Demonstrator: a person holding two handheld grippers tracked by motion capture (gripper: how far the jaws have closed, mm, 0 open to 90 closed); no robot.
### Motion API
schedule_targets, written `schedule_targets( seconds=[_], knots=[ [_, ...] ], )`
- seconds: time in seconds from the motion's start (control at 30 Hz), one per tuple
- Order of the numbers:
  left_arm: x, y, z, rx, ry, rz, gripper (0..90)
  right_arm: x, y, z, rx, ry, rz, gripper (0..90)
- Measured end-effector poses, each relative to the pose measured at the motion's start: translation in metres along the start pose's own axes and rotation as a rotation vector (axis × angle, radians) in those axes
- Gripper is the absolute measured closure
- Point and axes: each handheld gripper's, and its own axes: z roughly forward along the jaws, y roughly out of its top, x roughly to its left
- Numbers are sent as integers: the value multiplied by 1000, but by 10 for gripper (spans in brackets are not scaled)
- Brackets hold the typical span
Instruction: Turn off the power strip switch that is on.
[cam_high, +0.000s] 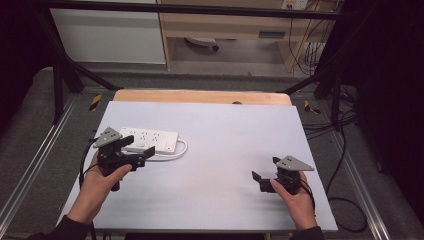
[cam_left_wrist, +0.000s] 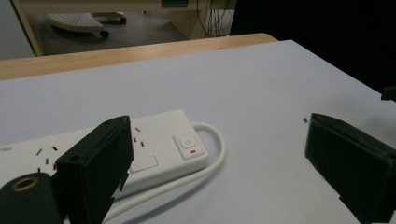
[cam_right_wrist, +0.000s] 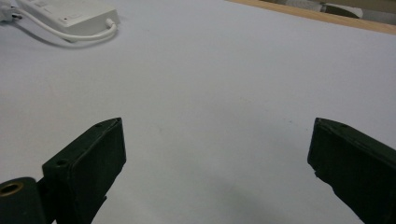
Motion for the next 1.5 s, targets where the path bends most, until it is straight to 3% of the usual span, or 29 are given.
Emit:
schedule_targets(
  seconds=[0.77,1.5],
  knots=[
    [-4,20,23,8,-6,27,75,1,0,0,3,2,-1,47],
    [4,25,46,58,32,34,119,-1,0,-1,-2,0,5,47]
  ],
)
